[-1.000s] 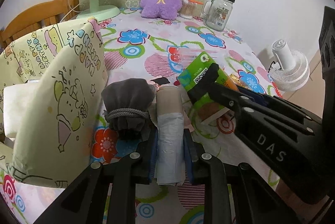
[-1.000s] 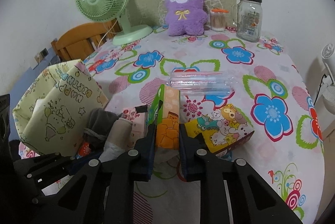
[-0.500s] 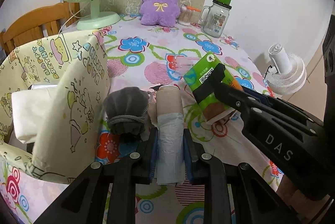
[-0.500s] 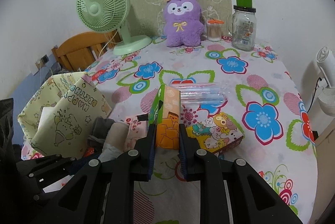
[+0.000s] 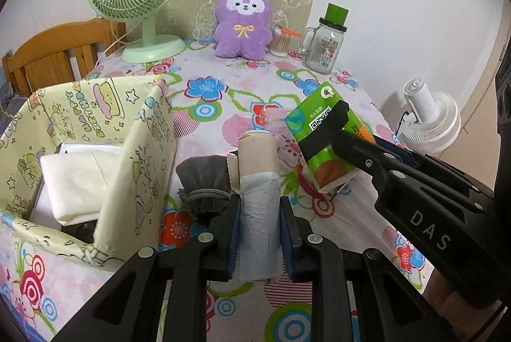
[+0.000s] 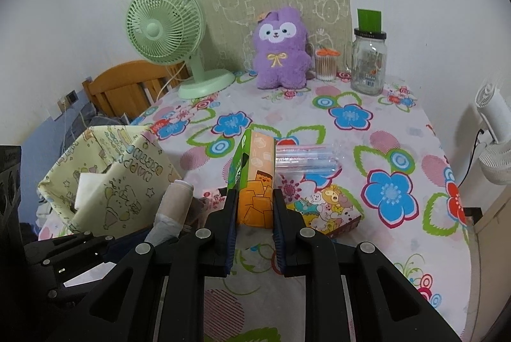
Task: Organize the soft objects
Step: 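Lift and carry the white roll and juice box with both grippers over the yellow box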
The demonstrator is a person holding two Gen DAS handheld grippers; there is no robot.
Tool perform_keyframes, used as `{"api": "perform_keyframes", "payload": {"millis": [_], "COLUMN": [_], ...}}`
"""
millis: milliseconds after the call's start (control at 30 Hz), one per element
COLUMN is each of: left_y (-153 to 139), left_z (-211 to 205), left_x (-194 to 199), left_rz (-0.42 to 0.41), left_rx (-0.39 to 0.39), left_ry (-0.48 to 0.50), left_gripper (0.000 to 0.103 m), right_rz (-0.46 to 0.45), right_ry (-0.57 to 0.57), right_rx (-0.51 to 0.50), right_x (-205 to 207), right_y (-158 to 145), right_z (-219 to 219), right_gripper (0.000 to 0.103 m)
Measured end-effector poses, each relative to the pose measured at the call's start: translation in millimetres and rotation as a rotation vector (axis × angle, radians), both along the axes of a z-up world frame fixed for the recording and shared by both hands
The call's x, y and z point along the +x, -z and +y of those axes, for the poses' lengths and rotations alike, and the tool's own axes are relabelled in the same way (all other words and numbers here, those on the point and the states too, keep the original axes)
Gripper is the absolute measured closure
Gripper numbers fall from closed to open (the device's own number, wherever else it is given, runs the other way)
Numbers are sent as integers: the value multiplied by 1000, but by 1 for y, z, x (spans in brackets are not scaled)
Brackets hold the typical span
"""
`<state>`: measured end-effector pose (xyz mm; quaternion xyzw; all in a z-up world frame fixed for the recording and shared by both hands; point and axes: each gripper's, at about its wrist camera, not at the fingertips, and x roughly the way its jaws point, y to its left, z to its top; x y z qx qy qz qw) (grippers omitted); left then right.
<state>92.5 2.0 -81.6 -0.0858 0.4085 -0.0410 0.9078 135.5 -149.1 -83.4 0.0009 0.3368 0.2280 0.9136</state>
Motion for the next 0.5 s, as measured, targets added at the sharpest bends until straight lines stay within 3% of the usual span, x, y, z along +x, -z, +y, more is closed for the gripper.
{"api": "perform_keyframes", "payload": {"millis": [500], "left_y": [-26], "left_z": [16], "left_x": [-14], "left_rz": [-60], "left_rx": [-2], "left_ry": [-19], "left_gripper": [82], "right_rz": [-65], "right_ry": [-12], "right_rx": [5], "right_x": [-17], "right_y": [-30], "right_z": [10], "right_gripper": [81]}}
